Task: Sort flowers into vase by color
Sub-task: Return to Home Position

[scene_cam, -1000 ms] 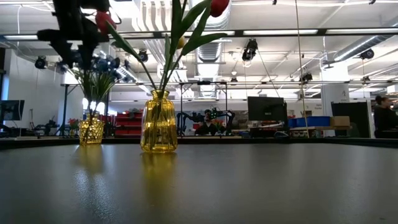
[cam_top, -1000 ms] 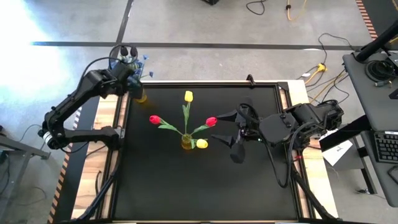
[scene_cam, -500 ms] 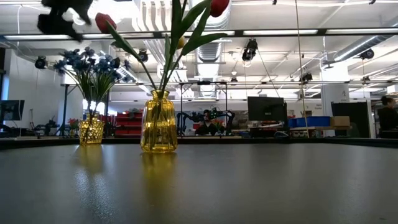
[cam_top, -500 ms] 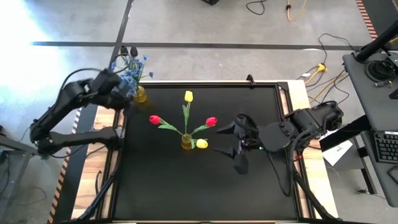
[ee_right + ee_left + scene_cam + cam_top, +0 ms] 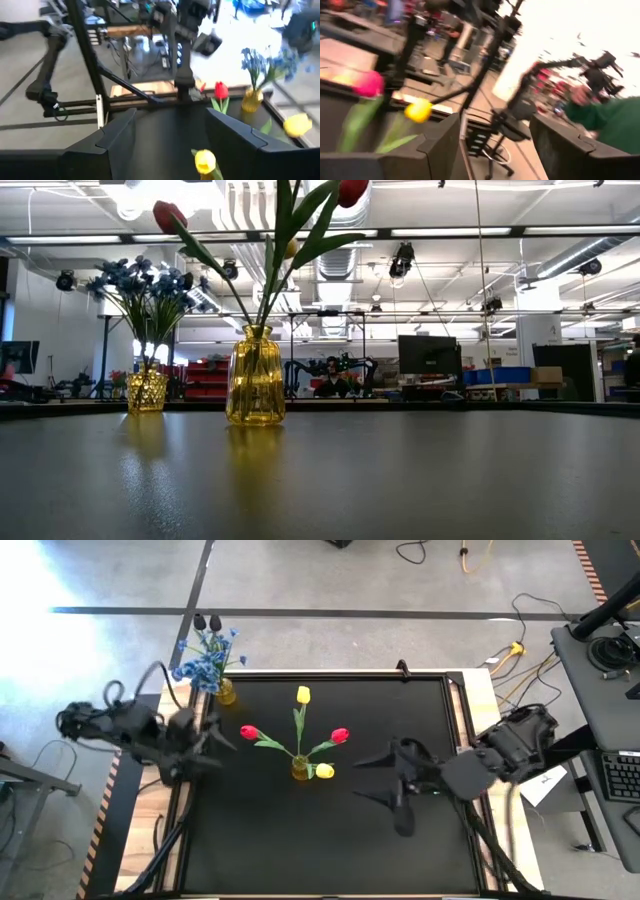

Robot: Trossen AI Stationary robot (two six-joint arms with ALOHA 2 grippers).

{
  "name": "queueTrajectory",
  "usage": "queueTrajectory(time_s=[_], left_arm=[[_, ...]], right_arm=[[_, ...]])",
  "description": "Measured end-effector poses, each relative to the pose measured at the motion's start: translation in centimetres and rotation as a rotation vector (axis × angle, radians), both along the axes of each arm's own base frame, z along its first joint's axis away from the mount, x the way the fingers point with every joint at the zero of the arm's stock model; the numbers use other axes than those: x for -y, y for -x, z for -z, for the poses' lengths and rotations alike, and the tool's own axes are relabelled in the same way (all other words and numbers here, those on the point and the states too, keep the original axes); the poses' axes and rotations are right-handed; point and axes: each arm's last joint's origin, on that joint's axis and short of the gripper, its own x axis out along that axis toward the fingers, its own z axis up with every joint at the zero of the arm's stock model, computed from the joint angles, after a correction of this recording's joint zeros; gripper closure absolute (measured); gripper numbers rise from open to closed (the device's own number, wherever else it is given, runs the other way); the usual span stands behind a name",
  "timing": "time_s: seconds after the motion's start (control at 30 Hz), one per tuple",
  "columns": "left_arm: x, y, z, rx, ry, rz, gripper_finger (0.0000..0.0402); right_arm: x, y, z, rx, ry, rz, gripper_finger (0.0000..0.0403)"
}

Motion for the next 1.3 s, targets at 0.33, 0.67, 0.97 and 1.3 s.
queueTrajectory(time_s=[0.33,0.67,0.97,1.3], left_arm=[[2.2,-0.4,3.3,-0.021,-0.036,-0.039,0.0187],[2.9,-1.7,4.8,-0.11,-0.019,-0.038,0.0187],[3.9,-3.5,5.9,-0.155,-0.121,-0.046,0.0187],[3.7,-2.9,7.7,-0.001,-0.264,-0.013,0.0187]], right_arm=[[-0.3,2.3,0.6,0.031,-0.046,-0.312,0.03],[0.2,4.1,2.8,0.222,-0.042,-0.563,0.0387],[0.4,4.2,5.8,0.022,-0.086,-0.493,0.0385],[1.5,5.9,11.4,-0.061,-0.174,-0.573,0.0385]])
